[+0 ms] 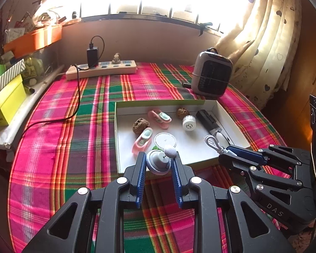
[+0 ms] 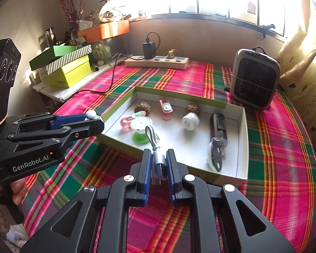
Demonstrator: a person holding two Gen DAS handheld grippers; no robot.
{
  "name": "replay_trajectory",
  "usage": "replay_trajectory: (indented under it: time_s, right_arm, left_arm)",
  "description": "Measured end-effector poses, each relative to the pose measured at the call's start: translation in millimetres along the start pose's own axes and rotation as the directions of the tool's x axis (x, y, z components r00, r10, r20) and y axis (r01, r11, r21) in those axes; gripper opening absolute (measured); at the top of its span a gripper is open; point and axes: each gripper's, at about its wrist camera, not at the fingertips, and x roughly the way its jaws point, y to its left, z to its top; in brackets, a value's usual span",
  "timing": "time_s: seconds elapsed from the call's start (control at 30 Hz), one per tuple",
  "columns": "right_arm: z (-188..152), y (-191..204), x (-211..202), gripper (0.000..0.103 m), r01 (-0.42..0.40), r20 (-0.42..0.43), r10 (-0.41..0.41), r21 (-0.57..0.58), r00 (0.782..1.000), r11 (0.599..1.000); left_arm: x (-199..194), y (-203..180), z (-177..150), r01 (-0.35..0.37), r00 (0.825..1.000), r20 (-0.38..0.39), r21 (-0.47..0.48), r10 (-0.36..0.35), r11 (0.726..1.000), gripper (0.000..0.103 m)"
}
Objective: Organize objects
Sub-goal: 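Carry the stand in left tool and cable in right tool over the box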
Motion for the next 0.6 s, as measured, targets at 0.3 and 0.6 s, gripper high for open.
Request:
replay_trajectory:
  time_s: [0.3,0.6]
  right_arm:
    - [11.7,-22.2,7.3,0.015,0.035,-0.005,-0.035,0.018,0.999,0.999]
    - [20.1,-35.6,22.8,0.015,0.034,-0.037,-0.033,0.017,0.999,0.999]
  left_arm:
    - [16.3,-2.7,19.3,0.029,0.999,-0.012,-0.001,-0.029,1.0,0.022]
    - [39.5,-7.4,41.1,0.053,0.998,-0.034,0.009,-0.052,0.999,0.022]
